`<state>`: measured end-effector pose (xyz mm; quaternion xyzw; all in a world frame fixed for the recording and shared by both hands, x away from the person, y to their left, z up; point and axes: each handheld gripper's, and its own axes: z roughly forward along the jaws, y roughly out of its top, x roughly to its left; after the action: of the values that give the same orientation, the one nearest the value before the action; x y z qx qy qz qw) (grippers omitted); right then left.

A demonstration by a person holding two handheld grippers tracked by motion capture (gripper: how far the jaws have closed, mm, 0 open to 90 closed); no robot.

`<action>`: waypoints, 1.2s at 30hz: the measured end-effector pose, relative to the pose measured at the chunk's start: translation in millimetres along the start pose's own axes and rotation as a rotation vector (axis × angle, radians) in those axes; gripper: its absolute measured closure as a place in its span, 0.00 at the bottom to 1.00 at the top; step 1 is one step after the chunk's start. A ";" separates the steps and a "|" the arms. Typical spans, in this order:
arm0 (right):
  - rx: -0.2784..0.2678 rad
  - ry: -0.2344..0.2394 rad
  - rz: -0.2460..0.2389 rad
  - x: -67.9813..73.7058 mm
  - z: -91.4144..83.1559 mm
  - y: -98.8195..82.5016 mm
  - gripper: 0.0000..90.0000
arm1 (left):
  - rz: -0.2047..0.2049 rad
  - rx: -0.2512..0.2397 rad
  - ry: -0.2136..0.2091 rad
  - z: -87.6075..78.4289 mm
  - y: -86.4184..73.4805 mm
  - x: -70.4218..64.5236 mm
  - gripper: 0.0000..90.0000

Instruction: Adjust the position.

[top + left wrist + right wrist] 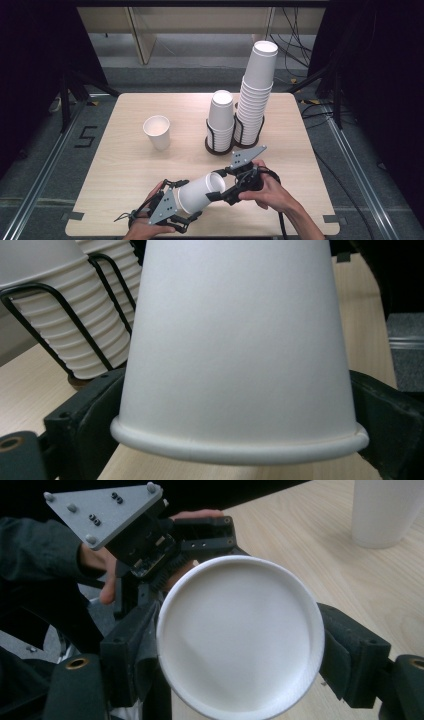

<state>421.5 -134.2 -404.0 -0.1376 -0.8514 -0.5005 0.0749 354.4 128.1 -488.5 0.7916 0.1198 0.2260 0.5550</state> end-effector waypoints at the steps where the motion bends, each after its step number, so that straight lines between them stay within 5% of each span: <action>1: -0.001 0.003 0.005 -0.4 -0.2 0.1 0.29 | -0.003 -0.005 -0.002 -0.5 0.2 0.4 0.05; 7: -0.026 0.018 0.029 -4.6 -2.2 -2.4 0.28 | -0.016 -0.010 -0.024 -2.4 1.7 4.5 0.12; 12: 0.010 0.014 0.028 -6.5 -0.4 -4.8 0.27 | 0.010 0.063 -0.034 -2.9 2.2 5.2 0.17; 16: 0.059 -0.025 -0.012 -4.3 3.1 -5.2 0.23 | 0.020 0.082 -0.039 -0.9 2.4 5.2 0.18; 19: 0.115 -0.051 -0.055 -1.4 3.7 -3.6 0.20 | -0.012 0.114 -0.059 -0.4 4.1 4.8 0.17; 30: 0.182 -0.125 -0.170 12.6 -5.6 5.7 0.19 | -0.013 0.215 -0.123 1.8 7.2 4.6 0.18; 36: 0.303 -0.179 -0.282 24.6 5.5 7.1 0.18 | 0.033 0.273 -0.123 -1.1 11.4 3.9 0.18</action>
<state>400.3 -122.2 -394.2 -0.0482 -0.9309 -0.3583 -0.0518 356.5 126.7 -476.7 0.8739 0.1023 0.1677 0.4447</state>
